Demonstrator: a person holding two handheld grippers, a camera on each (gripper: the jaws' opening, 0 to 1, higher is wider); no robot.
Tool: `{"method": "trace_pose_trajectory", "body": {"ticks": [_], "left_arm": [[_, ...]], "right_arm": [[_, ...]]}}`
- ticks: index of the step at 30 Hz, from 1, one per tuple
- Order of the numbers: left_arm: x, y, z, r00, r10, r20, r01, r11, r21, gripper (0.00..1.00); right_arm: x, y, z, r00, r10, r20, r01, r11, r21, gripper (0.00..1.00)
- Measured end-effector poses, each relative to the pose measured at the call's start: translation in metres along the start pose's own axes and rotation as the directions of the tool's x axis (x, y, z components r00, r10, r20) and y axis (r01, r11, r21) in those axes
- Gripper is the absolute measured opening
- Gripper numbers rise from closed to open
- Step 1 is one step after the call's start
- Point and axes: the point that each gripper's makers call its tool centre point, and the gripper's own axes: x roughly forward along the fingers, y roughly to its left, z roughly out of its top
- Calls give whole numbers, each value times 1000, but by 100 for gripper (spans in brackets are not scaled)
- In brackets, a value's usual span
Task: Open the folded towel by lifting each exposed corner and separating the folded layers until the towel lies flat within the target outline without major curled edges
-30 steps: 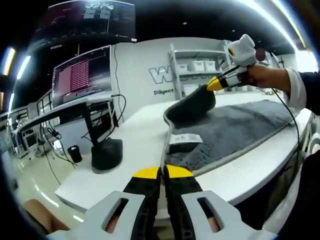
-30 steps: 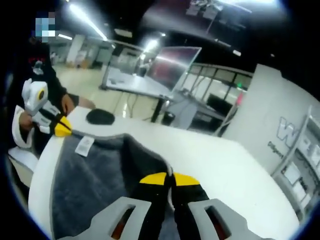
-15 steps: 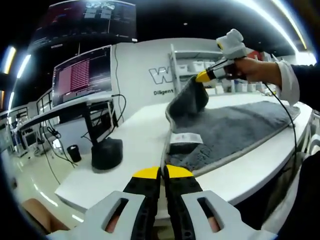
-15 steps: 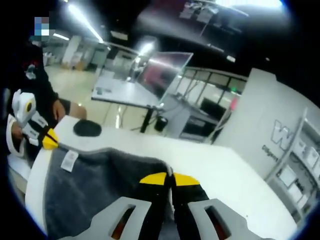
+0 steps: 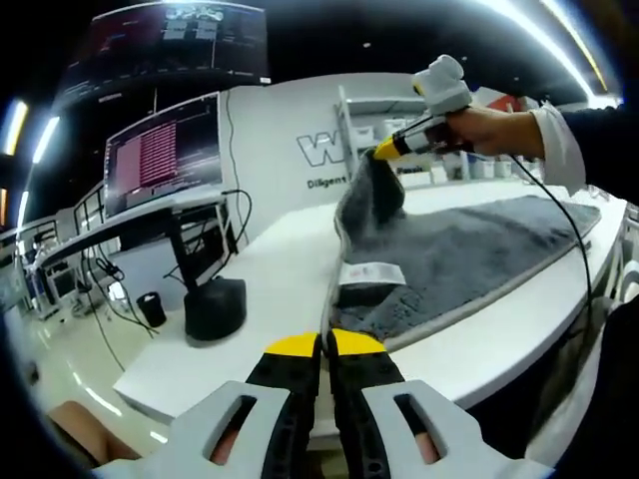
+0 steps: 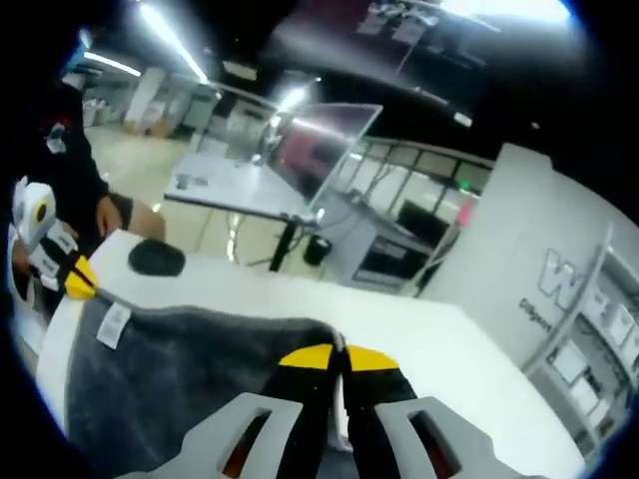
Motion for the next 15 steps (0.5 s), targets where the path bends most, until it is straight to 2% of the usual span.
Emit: {"method": "trace_pose_trajectory", "body": {"ticks": [8, 12, 14, 15], "left_arm": [[-2, 0, 2, 1000, -2, 5, 2, 1000, 2, 3], [-2, 0, 2, 1000, -3, 5, 3, 1000, -2, 3], [-3, 0, 3, 1000, -6, 6, 6, 1000, -12, 3], [-4, 0, 4, 1000, -7, 7, 7, 1000, -14, 3]], "right_arm": [[24, 1, 7, 1000, 8, 13, -8, 998, -55, 0], [30, 3, 5, 1000, 11, 15, -10, 998, -67, 0], [43, 0, 5, 1000, 0, 6, 0, 994, -105, 0], [42, 1, 2, 1000, -3, 7, 4, 994, -113, 0]]}}
